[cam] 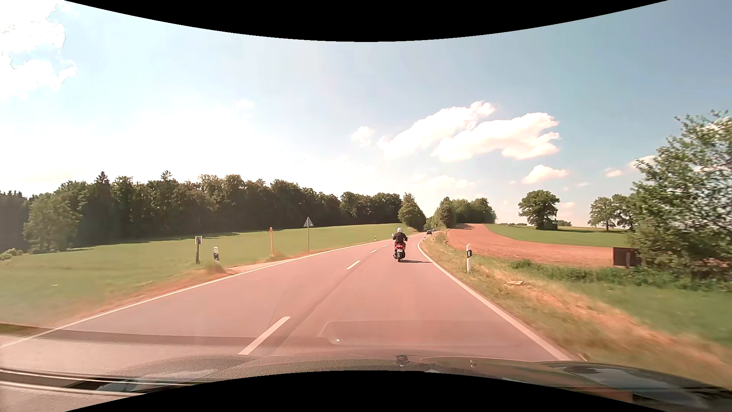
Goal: Follow the waypoints while adhering to traffic rules and regulations
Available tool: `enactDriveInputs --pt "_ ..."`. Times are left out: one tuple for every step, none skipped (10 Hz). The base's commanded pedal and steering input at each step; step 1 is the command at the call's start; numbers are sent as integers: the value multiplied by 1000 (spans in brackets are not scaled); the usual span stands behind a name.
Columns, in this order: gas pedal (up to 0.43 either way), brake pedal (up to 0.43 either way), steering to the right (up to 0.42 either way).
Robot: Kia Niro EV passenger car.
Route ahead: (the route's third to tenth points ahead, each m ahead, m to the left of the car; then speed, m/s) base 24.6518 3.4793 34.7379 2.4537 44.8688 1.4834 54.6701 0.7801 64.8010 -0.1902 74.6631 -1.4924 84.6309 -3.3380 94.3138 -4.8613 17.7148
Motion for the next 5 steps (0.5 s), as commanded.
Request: enactDriveInputs --pt "319 6 14" --pt "319 6 15" --pt "319 6 16" --pt "319 6 16" --pt "319 6 16"
